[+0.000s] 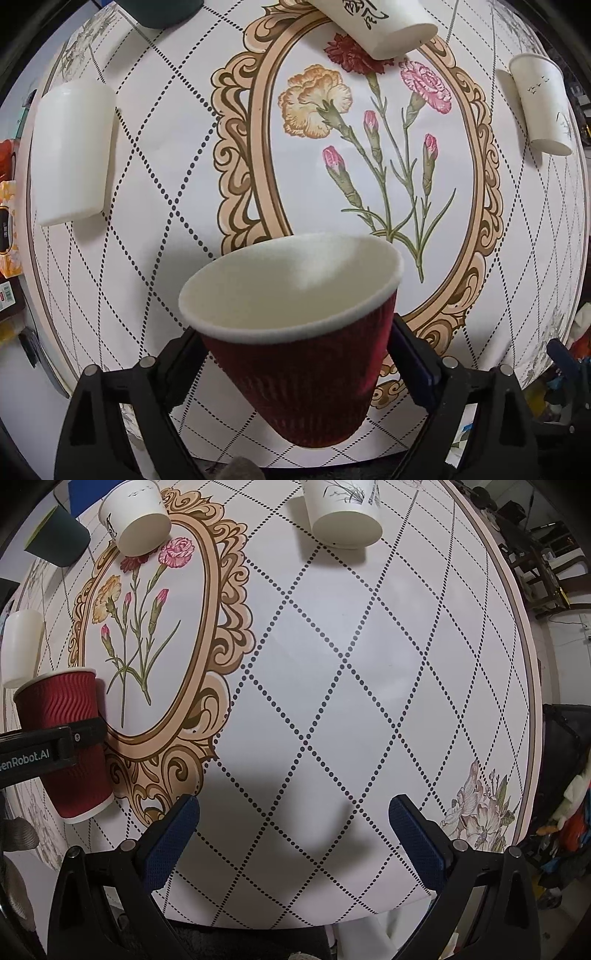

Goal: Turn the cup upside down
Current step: 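Carry the red cup with the left gripper toward the right gripper, then grasp the red cup with the right gripper while the left gripper releases it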

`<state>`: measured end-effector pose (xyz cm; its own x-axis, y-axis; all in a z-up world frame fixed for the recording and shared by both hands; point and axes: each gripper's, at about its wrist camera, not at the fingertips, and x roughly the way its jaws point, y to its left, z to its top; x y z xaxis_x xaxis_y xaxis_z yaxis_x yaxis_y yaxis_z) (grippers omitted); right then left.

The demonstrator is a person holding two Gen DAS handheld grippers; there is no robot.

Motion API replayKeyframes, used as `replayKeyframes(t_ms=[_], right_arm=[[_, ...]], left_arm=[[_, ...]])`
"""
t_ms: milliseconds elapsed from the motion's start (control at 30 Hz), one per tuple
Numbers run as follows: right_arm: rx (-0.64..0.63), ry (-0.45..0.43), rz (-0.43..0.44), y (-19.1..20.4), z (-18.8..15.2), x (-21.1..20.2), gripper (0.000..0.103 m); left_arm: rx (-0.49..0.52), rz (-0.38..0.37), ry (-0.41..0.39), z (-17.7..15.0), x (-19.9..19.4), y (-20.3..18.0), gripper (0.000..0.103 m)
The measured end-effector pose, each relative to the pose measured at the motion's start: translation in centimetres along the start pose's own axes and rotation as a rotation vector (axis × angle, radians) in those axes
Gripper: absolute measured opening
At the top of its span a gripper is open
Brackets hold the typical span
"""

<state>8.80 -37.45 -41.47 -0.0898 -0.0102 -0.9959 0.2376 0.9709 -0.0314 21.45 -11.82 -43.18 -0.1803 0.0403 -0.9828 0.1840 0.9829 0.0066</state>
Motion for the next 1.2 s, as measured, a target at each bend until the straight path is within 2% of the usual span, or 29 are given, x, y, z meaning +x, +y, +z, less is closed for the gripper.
replayKeyframes(t_ms=[333, 500, 633, 767, 1000, 1100, 1200], right_arm=[[0.001, -0.013, 0.007, -0.1, -0.2, -0.7, 0.103], [0.0, -0.026, 0.024, 0.2, -0.4, -1.7, 0.103], [-0.007, -0.039, 0.059, 0.8, -0.8, -3.1, 0.103], [-0.035, -0.052, 0.09, 2.4, -1.1, -4.7, 0.103], [-0.116, -0.087, 0.122, 6.8, -2.4, -8.4, 0.103], [-0.195, -0.112, 0.092, 9.1, -3.0, -9.8, 0.103], [-0.357, -0.158, 0.016, 12.2, -3.6, -11.5, 0.103]], left_arm=[[-0.03, -0.024, -0.032, -1.2, -3.0, -0.8, 0.092], [-0.069, -0.065, -0.11, -3.0, -7.5, 0.0, 0.092], [-0.142, -0.092, -0.191, -5.4, -11.4, 2.3, 0.092], [-0.226, -0.066, -0.256, -8.4, -13.6, 6.2, 0.092], [-0.288, -0.044, -0.279, -11.7, -13.7, 11.3, 0.092], [-0.304, -0.036, -0.277, -13.2, -13.2, 13.0, 0.092], [-0.318, -0.011, -0.286, -14.4, -12.3, 14.5, 0.095]])
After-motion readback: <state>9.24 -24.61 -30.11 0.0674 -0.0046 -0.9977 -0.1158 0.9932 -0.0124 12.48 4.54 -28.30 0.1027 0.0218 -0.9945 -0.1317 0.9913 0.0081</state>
